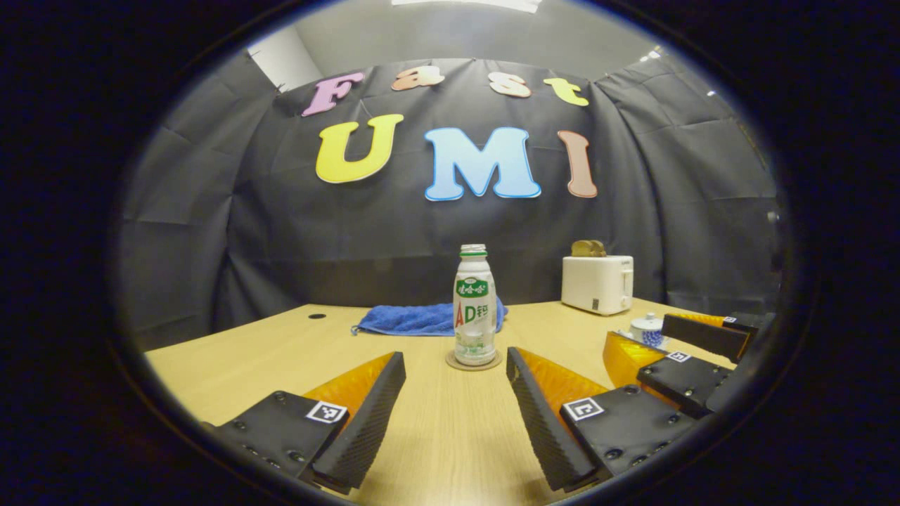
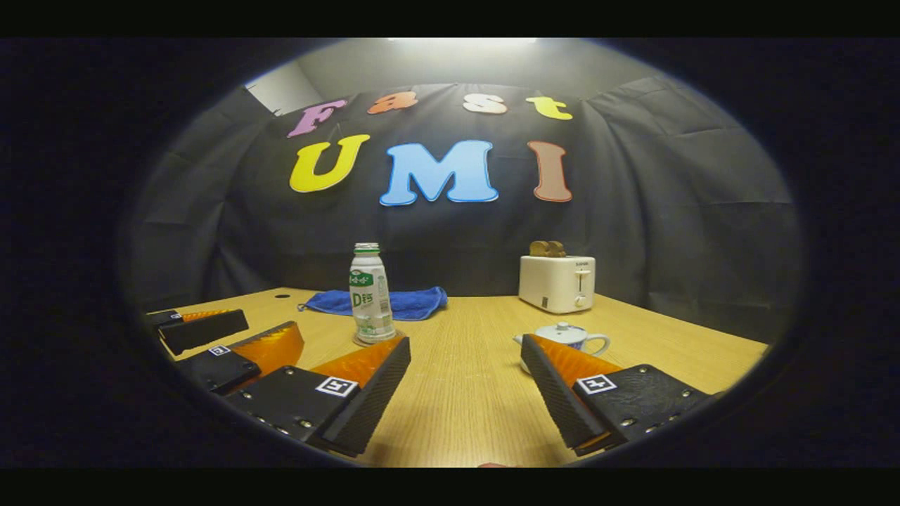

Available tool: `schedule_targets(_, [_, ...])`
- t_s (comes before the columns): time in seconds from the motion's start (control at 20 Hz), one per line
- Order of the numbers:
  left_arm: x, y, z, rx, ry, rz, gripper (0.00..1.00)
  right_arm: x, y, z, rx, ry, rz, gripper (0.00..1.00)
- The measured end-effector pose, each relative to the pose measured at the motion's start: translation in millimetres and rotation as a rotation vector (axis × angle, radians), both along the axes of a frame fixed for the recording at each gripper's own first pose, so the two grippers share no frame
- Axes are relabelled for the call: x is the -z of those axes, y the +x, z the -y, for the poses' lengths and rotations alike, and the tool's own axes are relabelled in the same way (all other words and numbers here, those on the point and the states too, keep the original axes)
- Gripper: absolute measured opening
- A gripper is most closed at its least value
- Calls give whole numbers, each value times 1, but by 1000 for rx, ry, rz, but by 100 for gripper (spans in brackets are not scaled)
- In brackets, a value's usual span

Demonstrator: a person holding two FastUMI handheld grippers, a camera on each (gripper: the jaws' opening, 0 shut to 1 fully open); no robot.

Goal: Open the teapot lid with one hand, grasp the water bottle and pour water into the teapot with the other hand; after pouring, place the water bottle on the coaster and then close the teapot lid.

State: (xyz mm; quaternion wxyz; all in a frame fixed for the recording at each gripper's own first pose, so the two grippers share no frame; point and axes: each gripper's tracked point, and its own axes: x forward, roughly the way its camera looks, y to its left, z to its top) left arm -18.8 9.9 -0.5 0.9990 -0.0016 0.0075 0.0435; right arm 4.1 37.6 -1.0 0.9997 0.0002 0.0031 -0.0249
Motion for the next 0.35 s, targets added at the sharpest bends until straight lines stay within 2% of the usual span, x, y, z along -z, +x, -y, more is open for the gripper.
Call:
schedule_targets(0.05, [1, 0, 0, 1, -1, -1, 92, 1, -1, -1, 0, -1, -1, 97])
schedule_targets(0.1, [1, 1, 1, 4, -1, -1, 100, 0, -1, -1, 0, 0, 2, 98])
schedule_targets(0.15, [1, 1, 1, 5, -1, 0, 95, -1, 0, -1, 0, 0, 3, 98])
schedule_targets(0.35, [0, 0, 0, 5, -1, -1, 96, 0, 0, -1, 0, 0, 1, 97])
